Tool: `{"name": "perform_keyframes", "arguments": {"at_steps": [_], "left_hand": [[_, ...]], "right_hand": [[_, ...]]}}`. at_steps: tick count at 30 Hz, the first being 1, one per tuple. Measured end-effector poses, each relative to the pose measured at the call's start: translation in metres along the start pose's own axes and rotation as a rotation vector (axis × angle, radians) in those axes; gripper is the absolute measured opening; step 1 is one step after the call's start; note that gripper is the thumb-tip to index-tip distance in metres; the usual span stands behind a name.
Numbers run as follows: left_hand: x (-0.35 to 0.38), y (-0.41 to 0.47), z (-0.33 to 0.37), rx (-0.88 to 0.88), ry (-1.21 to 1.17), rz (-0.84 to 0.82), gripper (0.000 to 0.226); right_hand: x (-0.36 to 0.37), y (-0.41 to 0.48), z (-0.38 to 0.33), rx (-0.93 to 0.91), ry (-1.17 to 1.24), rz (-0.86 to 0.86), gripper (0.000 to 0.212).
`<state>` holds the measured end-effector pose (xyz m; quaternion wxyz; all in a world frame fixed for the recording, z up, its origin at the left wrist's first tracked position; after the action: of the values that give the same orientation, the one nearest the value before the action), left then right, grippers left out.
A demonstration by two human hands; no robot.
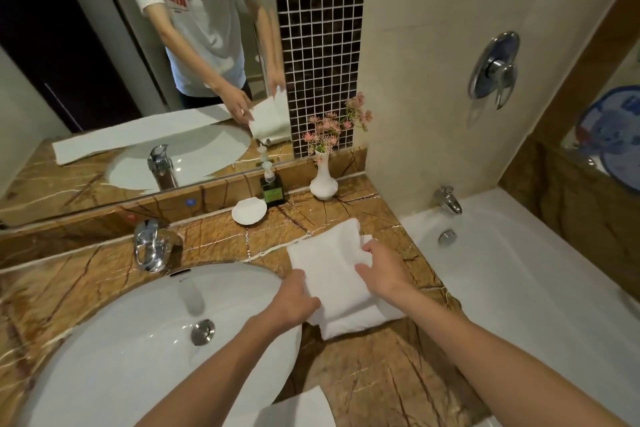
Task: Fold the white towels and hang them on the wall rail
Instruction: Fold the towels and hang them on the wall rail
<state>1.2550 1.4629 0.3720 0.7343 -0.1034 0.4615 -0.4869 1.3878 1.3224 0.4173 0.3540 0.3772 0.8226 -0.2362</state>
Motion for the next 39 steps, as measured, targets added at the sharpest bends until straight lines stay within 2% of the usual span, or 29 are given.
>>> {"name": "perform_keyframes", "arguments": {"at_steps": [2, 3, 5, 7, 8, 9, 11, 14, 17, 18, 20, 22, 26, 29, 35, 39], "left_hand": [[-0.004, 0.001, 0.007, 0.059, -0.028, -0.004, 0.067], [-0.009, 0.004, 0.006, 0.051, -0.125, 0.006, 0.064], [-0.019, 0.011, -0.003, -0.060, -0.454, 0.025, 0.050], [-0.017, 0.015, -0.014, -0.215, -0.784, -0.047, 0.028], [-0.013, 0.015, -0.014, -0.249, -0.894, -0.102, 0.016], [-0.012, 0.015, -0.012, -0.259, -0.953, -0.141, 0.015], [-0.009, 0.015, -0.004, -0.240, -0.957, -0.197, 0.023], [-0.002, 0.012, 0.008, -0.187, -0.824, -0.267, 0.019], [0.000, 0.011, 0.014, -0.159, -0.709, -0.239, 0.028], [0.001, 0.011, 0.018, -0.144, -0.694, -0.226, 0.033], [0.000, 0.007, 0.028, -0.123, -0.695, -0.205, 0.036], [-0.006, 0.003, 0.039, -0.100, -0.737, -0.189, 0.026], [-0.026, -0.005, 0.051, -0.055, -0.789, -0.173, 0.011], [-0.042, -0.013, 0.056, -0.017, -0.815, -0.112, 0.005], [-0.094, -0.039, 0.067, 0.059, -0.885, 0.059, 0.011], [-0.129, -0.061, 0.071, 0.095, -0.877, 0.153, 0.014]], "right_hand": [[-0.001, 0.002, -0.013, -0.056, 0.031, 0.018, 0.040], [-0.002, 0.003, -0.017, -0.061, 0.057, 0.026, 0.040], [-0.001, 0.003, -0.018, -0.039, 0.096, 0.029, 0.042], [-0.001, 0.001, -0.012, -0.001, 0.097, 0.025, 0.044], [-0.001, 0.000, -0.006, 0.023, 0.081, 0.021, 0.045], [0.000, -0.002, 0.000, 0.047, 0.062, 0.016, 0.046], [0.002, -0.008, 0.015, 0.107, 0.030, 0.000, 0.048], [0.006, -0.013, 0.022, 0.145, -0.018, -0.033, 0.051], [0.001, -0.017, -0.002, 0.065, -0.267, -0.016, 0.059], [0.003, -0.019, -0.016, 0.017, -0.274, -0.023, 0.061], [0.016, -0.026, -0.040, -0.033, -0.171, -0.101, 0.067], [0.030, -0.032, -0.052, -0.014, -0.047, -0.173, 0.075], [0.033, -0.025, -0.059, -0.014, 0.153, -0.156, 0.085], [0.017, -0.020, -0.079, -0.130, 0.261, -0.096, 0.072], [-0.007, -0.007, -0.121, -0.307, 0.366, -0.037, 0.057], [-0.034, 0.002, -0.148, -0.361, 0.323, 0.095, 0.039]]}}
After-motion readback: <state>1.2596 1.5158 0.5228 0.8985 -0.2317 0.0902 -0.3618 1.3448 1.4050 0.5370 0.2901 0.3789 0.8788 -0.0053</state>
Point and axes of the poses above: each hand's wrist, its own y-axis towards the middle knuckle, its own x-axis out of the palm, z = x × y, the point moved 9 cm from there along y, towards the middle knuckle, and after that the axes turned 11 degrees about -x, right-handed, at the moved point
